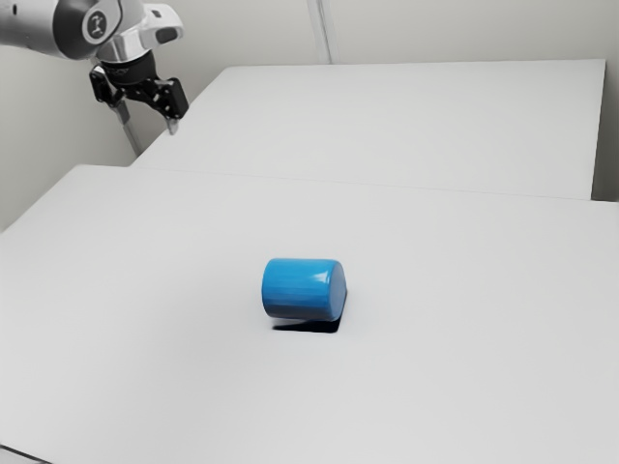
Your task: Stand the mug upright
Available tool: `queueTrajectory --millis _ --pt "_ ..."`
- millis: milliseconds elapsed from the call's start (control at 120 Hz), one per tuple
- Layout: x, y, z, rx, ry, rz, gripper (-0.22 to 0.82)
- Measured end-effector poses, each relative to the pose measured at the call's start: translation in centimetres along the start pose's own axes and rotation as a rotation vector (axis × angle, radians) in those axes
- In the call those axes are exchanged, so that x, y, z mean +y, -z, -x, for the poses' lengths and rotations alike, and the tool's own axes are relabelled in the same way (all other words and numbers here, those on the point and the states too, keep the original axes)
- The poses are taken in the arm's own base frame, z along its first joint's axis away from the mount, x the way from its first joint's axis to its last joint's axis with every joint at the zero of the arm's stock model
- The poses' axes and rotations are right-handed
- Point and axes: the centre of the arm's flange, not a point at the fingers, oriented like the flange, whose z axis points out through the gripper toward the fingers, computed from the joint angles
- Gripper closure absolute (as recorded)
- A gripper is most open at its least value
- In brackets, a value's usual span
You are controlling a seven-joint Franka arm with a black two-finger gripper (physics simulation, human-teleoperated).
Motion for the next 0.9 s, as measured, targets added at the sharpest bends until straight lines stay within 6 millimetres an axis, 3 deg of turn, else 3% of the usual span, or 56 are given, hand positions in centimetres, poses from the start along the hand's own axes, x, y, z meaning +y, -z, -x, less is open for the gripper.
queueTrajectory --millis 225,375,467,617,900 --pt "0.2 0.2 0.1 0.005 -0.014 0.001 0.00" --pt "0.0 -1.7 0.6 -0.034 -0.016 0.006 0.00" --pt "0.1 -2.7 0.8 -0.059 0.006 0.095 0.00" --pt "0.8 -7.2 1.9 -0.166 0.081 0.340 0.00" --pt "-1.5 -18.2 3.6 -0.341 0.310 0.648 0.00"
